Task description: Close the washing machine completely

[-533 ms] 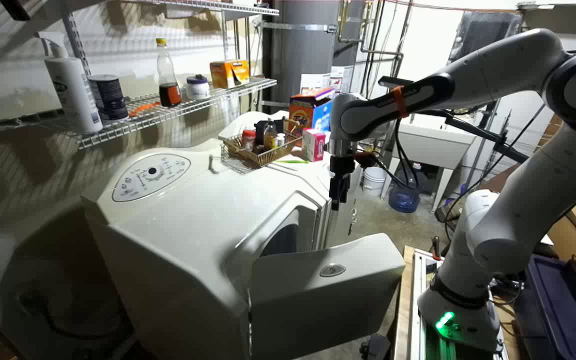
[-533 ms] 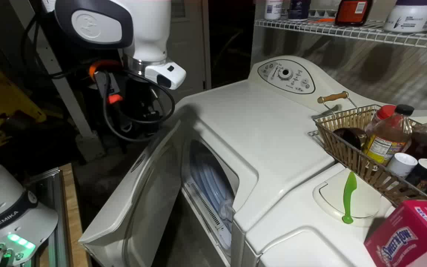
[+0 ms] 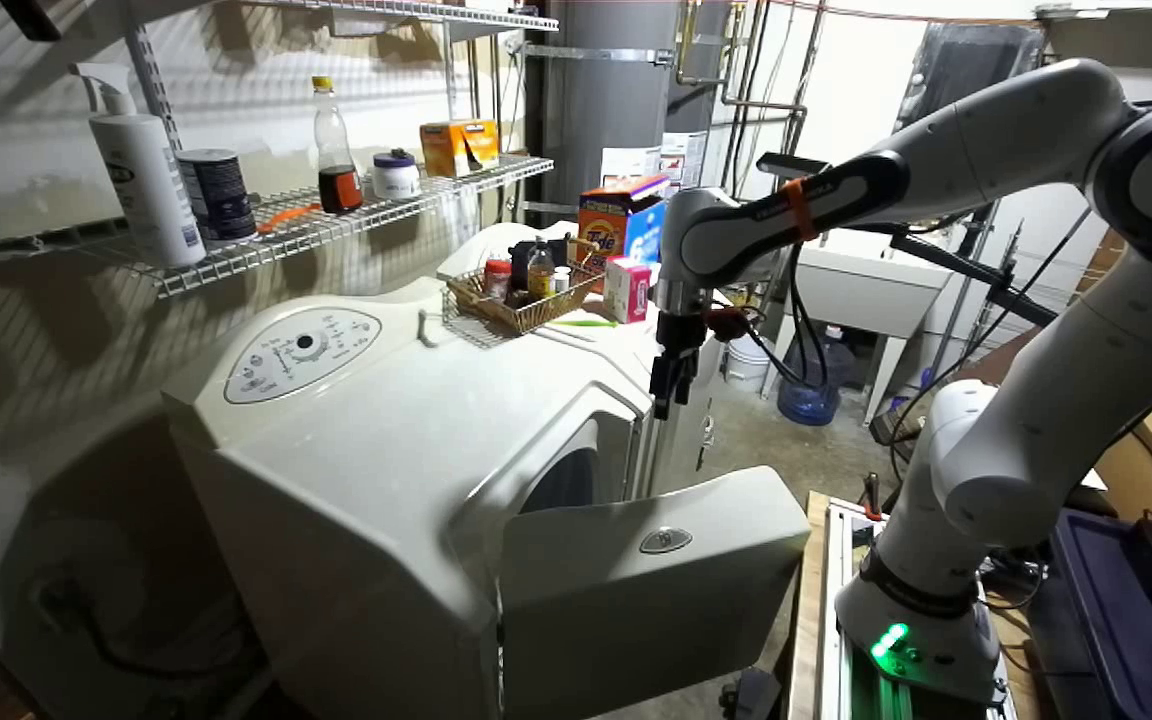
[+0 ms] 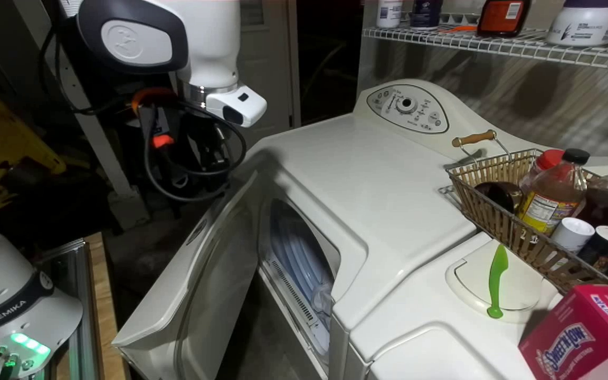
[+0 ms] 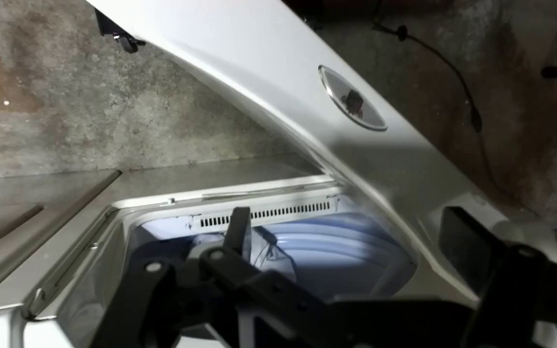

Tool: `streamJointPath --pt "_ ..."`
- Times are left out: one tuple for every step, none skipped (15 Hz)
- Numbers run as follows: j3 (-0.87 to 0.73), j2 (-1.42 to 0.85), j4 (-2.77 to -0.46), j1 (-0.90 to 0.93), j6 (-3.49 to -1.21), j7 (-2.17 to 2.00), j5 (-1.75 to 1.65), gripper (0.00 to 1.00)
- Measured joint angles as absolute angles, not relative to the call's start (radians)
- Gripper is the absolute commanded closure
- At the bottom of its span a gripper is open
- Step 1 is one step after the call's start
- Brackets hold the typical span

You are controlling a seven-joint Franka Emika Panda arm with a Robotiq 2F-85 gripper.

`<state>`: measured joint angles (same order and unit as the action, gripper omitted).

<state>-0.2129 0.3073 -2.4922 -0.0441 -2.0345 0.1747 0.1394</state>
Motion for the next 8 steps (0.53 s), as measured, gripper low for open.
streamJointPath --pt "-0.197 0.308 -2.511 -0.055 -2.084 0.128 0.132 0.0" --pt "-0.181 0.308 -2.538 -0.067 -2.136 0.08 0.122 0.0" --pt "-0.164 0.31 -2.57 -0.079 -2.185 0.029 0.108 0.0" --pt "-0.148 0.311 -2.604 -0.091 -2.229 -0.026 0.09 0.0" --pt "-0.13 0.314 -2.639 -0.105 -2.271 -0.085 0.066 0.0" --pt "-0.112 0.317 -2.673 -0.12 -2.306 -0.146 0.037 0.0" --pt "-0.093 0.321 -2.704 -0.136 -2.332 -0.212 0.006 0.0" --pt "-0.075 0.324 -2.728 -0.153 -2.345 -0.276 -0.025 0.0"
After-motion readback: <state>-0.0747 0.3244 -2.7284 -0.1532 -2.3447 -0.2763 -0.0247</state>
